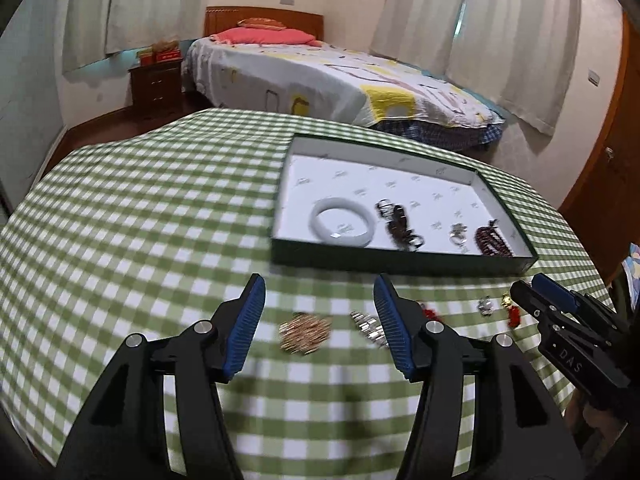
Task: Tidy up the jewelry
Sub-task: 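Withdraw both tools and move the right tool toward the pearl brooch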
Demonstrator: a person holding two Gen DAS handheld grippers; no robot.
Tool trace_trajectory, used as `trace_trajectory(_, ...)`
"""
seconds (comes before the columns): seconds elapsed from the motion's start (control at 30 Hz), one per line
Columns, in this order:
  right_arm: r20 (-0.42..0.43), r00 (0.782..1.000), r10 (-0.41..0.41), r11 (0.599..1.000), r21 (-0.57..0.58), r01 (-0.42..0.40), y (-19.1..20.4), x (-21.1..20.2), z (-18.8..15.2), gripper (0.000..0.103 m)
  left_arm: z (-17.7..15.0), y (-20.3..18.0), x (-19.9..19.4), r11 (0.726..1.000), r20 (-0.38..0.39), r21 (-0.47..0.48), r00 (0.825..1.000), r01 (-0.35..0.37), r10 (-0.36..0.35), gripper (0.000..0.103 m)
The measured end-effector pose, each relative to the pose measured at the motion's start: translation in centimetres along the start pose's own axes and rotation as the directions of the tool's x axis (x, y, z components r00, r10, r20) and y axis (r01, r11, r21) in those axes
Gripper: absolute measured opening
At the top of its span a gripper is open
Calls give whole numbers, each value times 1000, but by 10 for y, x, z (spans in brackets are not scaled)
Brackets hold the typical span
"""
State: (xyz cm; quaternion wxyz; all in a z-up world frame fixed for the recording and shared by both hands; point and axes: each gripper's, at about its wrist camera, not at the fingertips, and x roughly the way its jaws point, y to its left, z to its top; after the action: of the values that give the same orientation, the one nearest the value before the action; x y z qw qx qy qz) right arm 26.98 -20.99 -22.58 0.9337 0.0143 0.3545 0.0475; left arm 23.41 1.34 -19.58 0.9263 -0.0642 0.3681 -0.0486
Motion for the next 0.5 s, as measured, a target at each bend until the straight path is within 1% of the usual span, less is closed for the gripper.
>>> trace_trajectory(0.23, -72, 997, -6, 1000, -11, 5, 9, 22, -2, 40, -6, 35, -1, 996, -25, -70, 998, -54, 52, 55)
trace_trajectory(0.5, -142, 989, -27, 1000, -18, 25, 9, 44, -1, 40, -8, 48, 7, 993, -50, -98, 997, -66, 61, 55)
